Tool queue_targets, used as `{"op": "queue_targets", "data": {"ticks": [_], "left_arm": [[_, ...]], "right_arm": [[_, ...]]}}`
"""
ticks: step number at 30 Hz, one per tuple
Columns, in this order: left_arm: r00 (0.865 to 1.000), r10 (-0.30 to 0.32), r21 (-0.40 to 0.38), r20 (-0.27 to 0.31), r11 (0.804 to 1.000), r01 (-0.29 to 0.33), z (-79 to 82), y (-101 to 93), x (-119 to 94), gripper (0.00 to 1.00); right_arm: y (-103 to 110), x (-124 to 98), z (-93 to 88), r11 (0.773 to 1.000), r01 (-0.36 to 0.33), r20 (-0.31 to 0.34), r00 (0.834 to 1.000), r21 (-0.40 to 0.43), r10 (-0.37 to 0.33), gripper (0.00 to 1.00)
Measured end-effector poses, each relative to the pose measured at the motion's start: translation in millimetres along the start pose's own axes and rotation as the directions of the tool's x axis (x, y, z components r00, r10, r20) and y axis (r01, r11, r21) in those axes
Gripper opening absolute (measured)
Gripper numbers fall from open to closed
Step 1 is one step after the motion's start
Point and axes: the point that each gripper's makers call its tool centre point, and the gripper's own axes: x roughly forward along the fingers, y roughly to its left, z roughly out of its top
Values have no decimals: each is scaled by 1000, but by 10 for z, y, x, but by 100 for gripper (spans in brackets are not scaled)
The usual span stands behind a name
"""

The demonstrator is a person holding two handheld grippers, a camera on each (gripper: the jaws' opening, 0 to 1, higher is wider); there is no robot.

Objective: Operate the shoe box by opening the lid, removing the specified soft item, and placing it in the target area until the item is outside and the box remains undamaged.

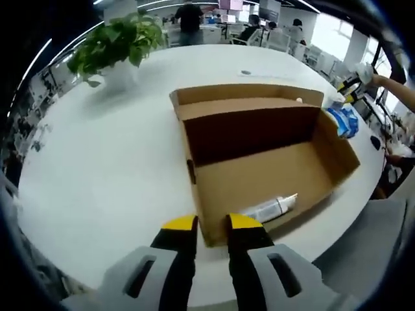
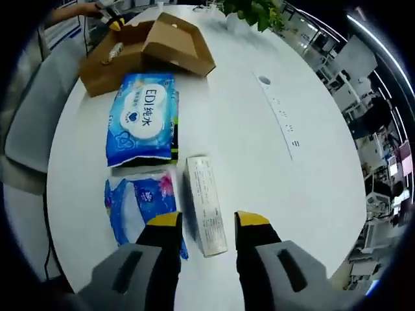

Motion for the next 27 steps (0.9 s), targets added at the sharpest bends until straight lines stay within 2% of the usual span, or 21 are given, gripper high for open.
{"op": "queue_targets", "data": {"ticks": [3,9,16,21,23,27], "left_arm": [[1000,-5,30,2,1000,5,42,-10,-17,20],[1000,-14,107,13,994,13,132,-27,-66,23],[999,-49,200,18,979,45,191,-65,-62,28],[996,-92,301,-3,950,88,226,-129,-55,31],[993,-115,347,-28,930,118,219,-161,-25,33],[984,-156,450,-86,875,178,210,-243,56,35]], "right_arm": [[62,-90,70,999,16,36,999,45,-18,35],[292,-272,210,993,32,116,992,112,-45,36],[544,-463,286,981,82,152,982,177,-110,43],[731,-615,314,964,127,160,973,235,-167,52],[809,-685,342,953,141,176,965,269,-193,57],[944,-807,362,928,160,183,956,336,-231,65]]}}
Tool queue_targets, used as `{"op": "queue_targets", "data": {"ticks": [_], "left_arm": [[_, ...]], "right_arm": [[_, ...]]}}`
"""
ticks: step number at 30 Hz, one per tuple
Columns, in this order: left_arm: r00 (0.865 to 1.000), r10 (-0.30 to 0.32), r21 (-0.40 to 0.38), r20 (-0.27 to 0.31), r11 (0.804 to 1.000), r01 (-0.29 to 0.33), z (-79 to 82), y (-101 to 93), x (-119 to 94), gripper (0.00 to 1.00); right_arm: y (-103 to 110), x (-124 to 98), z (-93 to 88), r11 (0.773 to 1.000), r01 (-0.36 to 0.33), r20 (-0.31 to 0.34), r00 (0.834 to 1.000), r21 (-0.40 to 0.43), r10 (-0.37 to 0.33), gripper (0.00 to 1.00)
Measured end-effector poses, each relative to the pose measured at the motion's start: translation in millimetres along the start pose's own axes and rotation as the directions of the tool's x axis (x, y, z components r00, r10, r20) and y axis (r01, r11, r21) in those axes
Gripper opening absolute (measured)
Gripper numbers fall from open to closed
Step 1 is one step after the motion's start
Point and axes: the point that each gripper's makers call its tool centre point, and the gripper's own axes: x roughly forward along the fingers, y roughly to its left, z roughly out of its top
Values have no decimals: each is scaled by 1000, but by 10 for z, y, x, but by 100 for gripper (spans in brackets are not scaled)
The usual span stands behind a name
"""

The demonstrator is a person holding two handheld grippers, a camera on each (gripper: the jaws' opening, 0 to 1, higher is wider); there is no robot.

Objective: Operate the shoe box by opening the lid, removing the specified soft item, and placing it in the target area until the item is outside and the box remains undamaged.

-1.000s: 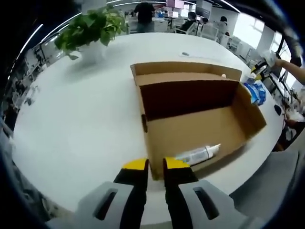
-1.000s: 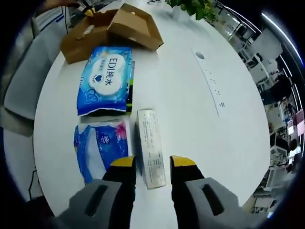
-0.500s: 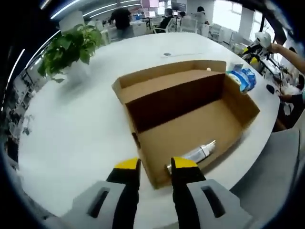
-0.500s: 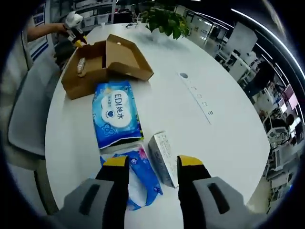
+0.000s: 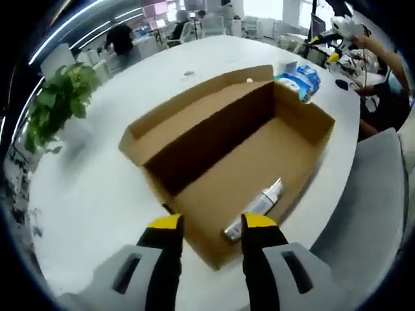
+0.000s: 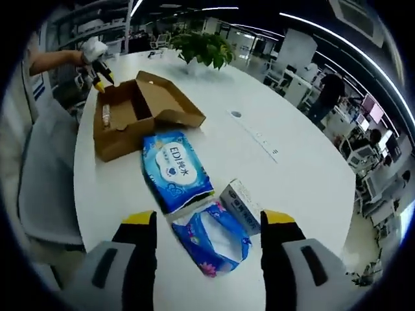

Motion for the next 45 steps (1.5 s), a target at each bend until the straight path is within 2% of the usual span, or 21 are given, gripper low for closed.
{"op": "queue_targets", "data": {"ticks": [4,9,14,21,27,33,35,36,40,45], "left_arm": [[997,-72,77,-22,994,73,59,-69,82,39],[985,-158,153,-64,974,166,98,-167,204,40],[969,-219,220,-115,946,240,133,-247,274,41],[936,-298,299,-188,890,343,156,-342,391,44],[903,-337,358,-265,836,417,124,-356,517,47],[875,-360,390,-322,792,470,96,-378,604,49],[864,-367,393,-344,780,487,78,-383,644,50],[856,-372,400,-360,767,501,62,-390,659,51],[840,-378,414,-388,743,526,40,-411,712,52],[830,-376,440,-412,716,542,-8,-456,769,52]], "right_arm": [[86,-127,51,996,42,37,998,80,-45,72],[221,-225,49,990,60,50,996,126,-67,76],[437,-303,-8,980,54,52,997,194,-65,83],[675,-356,-75,967,47,53,997,252,-62,90],[862,-373,-124,954,34,63,996,298,-55,95],[943,-373,-188,947,37,52,997,319,-57,96],[962,-375,-200,945,40,48,997,324,-58,96],[973,-375,-206,944,40,46,997,326,-59,96],[1010,-377,-222,940,43,43,997,337,-61,96],[1013,-369,-247,933,50,43,997,356,-70,95]]}}
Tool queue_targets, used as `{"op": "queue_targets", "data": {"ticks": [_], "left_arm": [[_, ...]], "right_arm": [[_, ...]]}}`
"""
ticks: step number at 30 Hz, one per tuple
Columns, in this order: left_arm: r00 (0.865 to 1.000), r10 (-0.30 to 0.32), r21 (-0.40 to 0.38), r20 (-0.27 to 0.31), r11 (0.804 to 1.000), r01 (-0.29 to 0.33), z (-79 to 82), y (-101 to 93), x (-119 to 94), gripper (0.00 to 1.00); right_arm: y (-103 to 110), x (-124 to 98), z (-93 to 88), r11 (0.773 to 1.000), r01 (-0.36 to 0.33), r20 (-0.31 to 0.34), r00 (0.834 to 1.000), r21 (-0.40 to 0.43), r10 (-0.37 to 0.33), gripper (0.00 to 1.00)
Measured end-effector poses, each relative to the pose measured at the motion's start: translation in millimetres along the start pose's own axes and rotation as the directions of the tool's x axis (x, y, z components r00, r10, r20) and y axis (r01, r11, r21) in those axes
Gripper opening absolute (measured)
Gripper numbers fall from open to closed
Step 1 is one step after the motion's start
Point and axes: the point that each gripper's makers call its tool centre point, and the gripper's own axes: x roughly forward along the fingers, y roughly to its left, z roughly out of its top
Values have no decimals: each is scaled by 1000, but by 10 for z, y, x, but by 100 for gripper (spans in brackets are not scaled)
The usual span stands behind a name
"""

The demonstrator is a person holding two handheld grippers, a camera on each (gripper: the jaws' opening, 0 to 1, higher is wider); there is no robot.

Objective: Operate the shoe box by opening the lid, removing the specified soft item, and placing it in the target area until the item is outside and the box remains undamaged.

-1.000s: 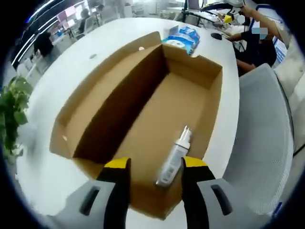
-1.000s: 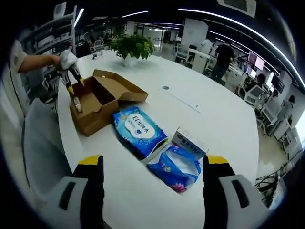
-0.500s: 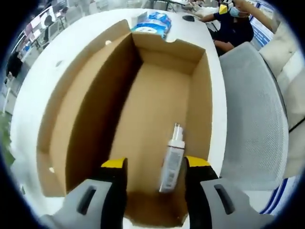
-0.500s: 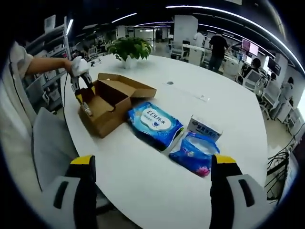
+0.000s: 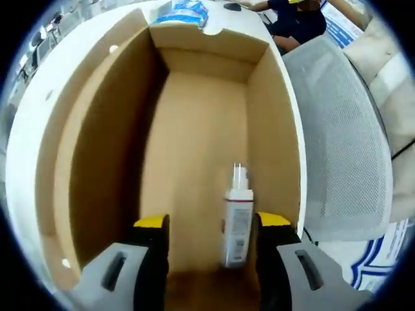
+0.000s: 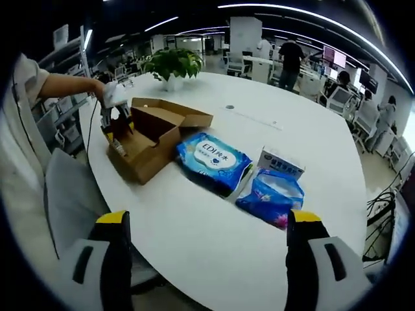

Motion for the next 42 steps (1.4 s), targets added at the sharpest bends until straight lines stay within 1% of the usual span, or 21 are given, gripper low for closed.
{"op": "queue_targets", "data": {"ticks": [5,15,23,26,27,30,36,42], "left_arm": [[1000,1,26,-7,1000,-1,-10,-9,64,51],[1000,24,35,16,999,-24,-23,-19,130,46],[998,45,20,51,999,-46,-16,-61,139,36],[993,84,9,77,996,-85,13,-22,146,24],[991,103,7,84,995,-104,23,-2,149,24],[991,110,4,78,994,-110,14,0,150,23],[988,127,-4,83,992,-128,7,3,137,22],[982,165,-44,88,986,-162,9,34,109,20]], "right_arm": [[30,17,-27,1000,-2,2,1000,14,2,95],[58,43,-55,1000,-7,-2,1000,21,7,94],[107,89,-61,1000,-19,-8,1000,13,19,93],[119,99,-55,1000,-21,-6,1000,13,21,92],[125,99,-53,1000,-23,-5,1000,13,23,92],[137,107,-54,1000,-27,-7,1000,12,27,92],[161,119,-37,999,-34,-2,999,4,34,91],[203,120,7,999,-46,14,999,-8,46,89]]}}
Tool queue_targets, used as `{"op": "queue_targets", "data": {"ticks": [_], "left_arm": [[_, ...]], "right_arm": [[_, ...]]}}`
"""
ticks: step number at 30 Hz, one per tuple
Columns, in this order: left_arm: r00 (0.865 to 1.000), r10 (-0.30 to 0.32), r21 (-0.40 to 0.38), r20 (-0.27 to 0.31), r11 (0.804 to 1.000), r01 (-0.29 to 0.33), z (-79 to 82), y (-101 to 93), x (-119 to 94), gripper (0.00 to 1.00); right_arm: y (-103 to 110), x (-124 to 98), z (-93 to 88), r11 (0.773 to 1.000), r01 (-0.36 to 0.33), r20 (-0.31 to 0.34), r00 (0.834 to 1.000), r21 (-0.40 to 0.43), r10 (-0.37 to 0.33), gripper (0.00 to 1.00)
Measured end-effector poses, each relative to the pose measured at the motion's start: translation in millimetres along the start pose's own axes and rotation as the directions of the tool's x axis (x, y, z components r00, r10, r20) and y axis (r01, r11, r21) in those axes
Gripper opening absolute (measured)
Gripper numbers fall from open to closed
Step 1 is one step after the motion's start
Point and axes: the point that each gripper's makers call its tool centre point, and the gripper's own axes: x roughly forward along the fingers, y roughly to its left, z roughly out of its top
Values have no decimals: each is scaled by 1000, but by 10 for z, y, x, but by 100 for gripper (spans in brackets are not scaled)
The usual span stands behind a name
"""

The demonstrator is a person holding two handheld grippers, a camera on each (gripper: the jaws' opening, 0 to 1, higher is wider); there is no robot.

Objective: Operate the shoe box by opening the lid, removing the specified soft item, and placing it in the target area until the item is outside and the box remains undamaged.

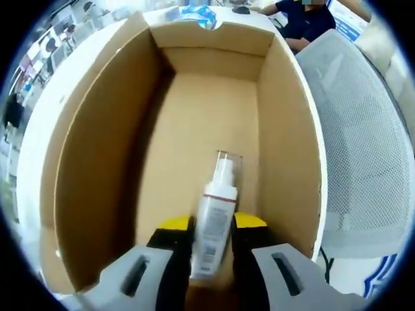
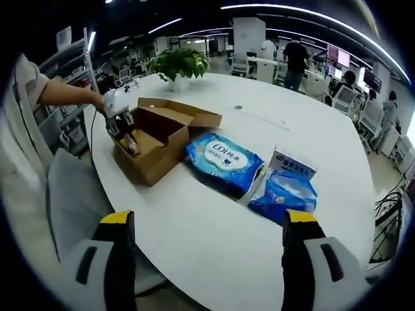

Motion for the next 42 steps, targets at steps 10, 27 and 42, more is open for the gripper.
{"op": "queue_targets", "data": {"ticks": [10,27,42], "left_arm": [[999,14,-55,39,998,-12,84,-20,-134,19],[984,74,-53,163,996,-66,450,-139,-462,18],[956,106,-5,275,994,-109,869,-312,-792,19]], "right_arm": [[125,31,108,998,-49,35,998,-41,50,80],[490,178,354,975,-150,108,980,-162,169,66],[875,313,617,940,-231,157,949,-253,275,53]]}}
